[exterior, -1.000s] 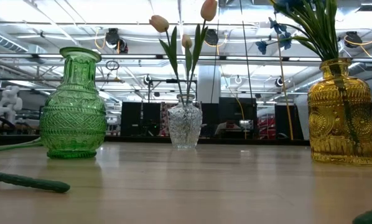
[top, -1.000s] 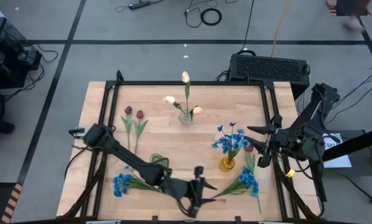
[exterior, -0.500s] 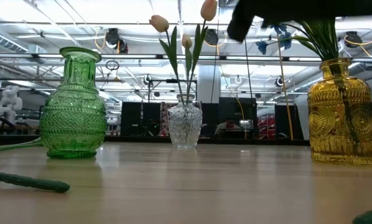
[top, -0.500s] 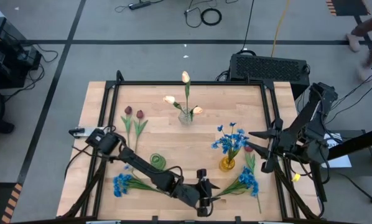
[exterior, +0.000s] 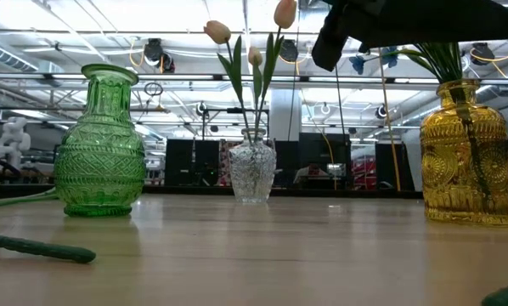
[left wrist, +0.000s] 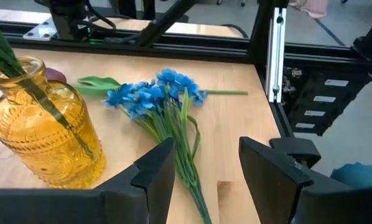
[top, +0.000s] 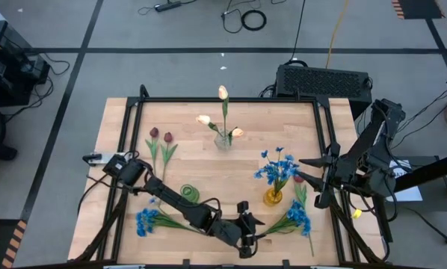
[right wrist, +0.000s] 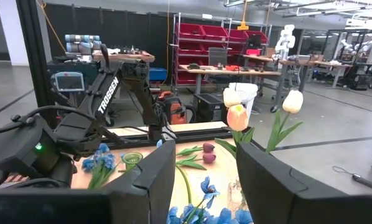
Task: Sort flowers into vase by color
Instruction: Put the right blue flowers into the yellow vase
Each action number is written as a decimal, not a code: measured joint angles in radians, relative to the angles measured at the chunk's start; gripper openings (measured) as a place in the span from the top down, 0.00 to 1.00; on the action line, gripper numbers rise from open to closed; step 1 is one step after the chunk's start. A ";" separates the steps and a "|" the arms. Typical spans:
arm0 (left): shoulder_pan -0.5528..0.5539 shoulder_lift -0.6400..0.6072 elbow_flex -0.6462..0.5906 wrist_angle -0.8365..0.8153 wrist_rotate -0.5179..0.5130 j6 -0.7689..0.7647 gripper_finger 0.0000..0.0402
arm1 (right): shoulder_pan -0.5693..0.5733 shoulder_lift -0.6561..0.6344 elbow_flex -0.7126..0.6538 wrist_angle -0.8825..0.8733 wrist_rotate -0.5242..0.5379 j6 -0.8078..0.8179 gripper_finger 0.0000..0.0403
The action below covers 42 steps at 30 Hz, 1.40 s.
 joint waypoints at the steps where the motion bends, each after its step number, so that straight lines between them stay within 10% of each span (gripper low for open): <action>1: -0.002 0.000 0.000 0.000 0.000 0.000 0.54 | 0.000 0.000 0.000 0.000 0.000 -0.002 0.60; 36: -0.027 0.177 0.002 -0.042 0.030 -0.178 0.54 | 0.002 0.005 0.000 -0.001 -0.002 0.004 0.60; 42: -0.027 0.177 0.002 -0.051 0.030 -0.150 0.66 | 0.002 0.005 0.000 -0.002 -0.002 0.004 0.60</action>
